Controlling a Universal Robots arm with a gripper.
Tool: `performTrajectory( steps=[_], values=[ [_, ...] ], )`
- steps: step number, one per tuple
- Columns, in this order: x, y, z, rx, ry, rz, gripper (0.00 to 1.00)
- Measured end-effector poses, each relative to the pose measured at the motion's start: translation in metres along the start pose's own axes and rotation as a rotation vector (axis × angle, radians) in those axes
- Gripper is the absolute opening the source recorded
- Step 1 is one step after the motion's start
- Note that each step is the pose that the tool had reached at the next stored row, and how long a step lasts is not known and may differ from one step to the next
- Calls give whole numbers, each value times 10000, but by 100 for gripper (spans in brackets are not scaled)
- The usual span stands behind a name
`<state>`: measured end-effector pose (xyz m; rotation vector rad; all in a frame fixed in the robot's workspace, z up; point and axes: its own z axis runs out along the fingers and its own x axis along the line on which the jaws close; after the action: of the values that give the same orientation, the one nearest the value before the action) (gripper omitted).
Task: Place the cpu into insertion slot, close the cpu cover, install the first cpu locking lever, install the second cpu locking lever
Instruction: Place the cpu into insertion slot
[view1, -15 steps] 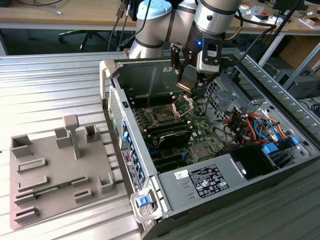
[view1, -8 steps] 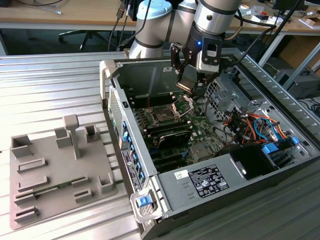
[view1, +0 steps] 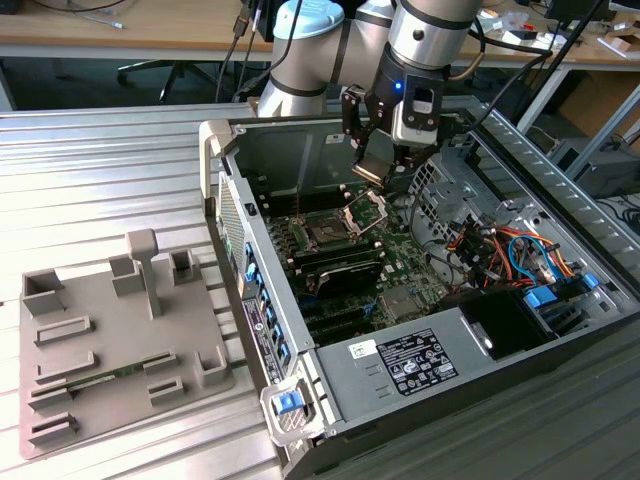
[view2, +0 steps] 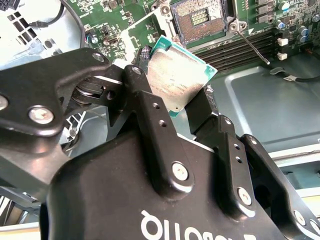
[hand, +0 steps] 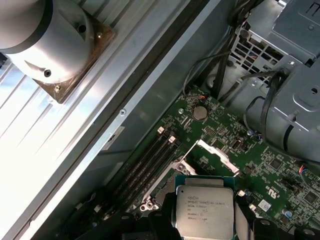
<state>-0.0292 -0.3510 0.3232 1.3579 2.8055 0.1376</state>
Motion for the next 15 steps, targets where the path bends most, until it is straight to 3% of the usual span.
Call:
performTrajectory(
  steps=[15],
  values=[
    [0,0,0,-4,-19,215,55]
  ],
)
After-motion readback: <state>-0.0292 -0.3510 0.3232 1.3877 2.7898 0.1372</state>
